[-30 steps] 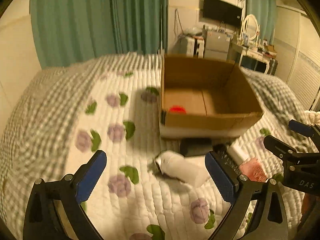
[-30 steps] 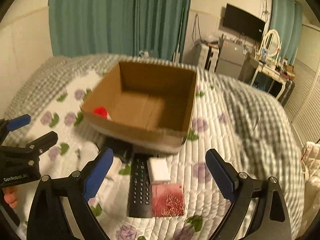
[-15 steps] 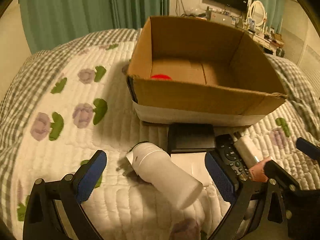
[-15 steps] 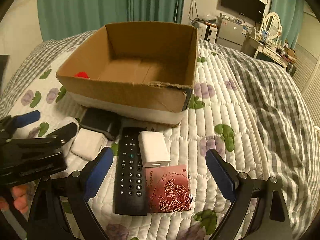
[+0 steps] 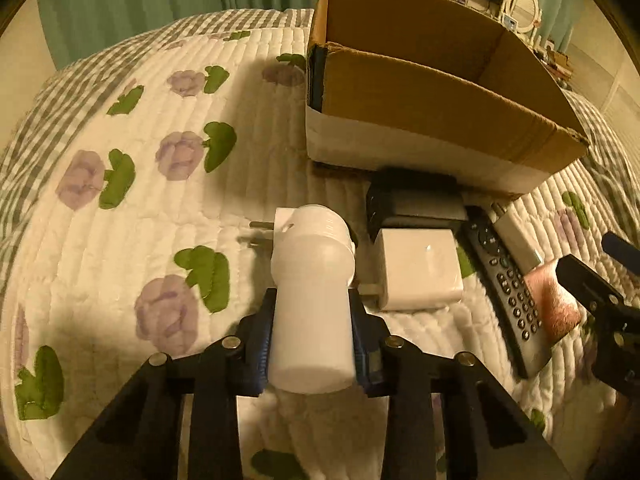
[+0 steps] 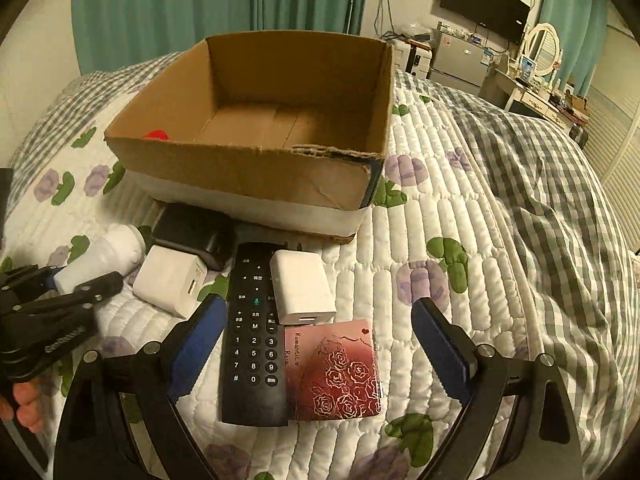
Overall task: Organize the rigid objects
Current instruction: 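Grasp the white plastic bottle with the left gripper while the right grasps the black remote, then place the white bottle into the box with the left gripper while the right places the remote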
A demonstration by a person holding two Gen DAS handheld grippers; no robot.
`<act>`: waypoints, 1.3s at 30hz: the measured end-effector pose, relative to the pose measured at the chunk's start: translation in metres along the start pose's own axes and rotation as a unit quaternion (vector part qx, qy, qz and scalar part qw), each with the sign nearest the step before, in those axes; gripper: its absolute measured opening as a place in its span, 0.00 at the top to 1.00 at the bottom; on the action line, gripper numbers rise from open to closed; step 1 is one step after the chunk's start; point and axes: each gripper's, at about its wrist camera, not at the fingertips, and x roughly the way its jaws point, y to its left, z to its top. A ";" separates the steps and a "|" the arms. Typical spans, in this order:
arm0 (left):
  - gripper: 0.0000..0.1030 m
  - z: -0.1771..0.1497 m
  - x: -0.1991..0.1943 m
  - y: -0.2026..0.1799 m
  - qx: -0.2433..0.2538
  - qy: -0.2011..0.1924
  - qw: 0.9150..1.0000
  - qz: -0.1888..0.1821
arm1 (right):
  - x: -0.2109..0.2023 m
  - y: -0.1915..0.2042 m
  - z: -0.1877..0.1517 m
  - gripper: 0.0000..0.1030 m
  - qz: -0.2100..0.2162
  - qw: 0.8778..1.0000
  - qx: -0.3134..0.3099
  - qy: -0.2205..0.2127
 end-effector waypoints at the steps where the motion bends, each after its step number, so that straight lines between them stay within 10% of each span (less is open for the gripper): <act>1: 0.68 0.000 -0.001 0.000 0.000 -0.002 1.000 0.000 | 0.002 0.002 -0.001 0.09 0.000 1.000 -0.004 0.004; 22: 0.68 -0.008 -0.031 -0.007 0.020 -0.048 0.998 -0.026 | 0.076 0.034 0.001 0.50 0.086 0.989 -0.034 0.117; 39: 0.68 -0.009 -0.071 -0.016 0.037 -0.083 0.995 -0.029 | -0.004 0.026 -0.009 0.60 0.079 0.996 -0.029 0.034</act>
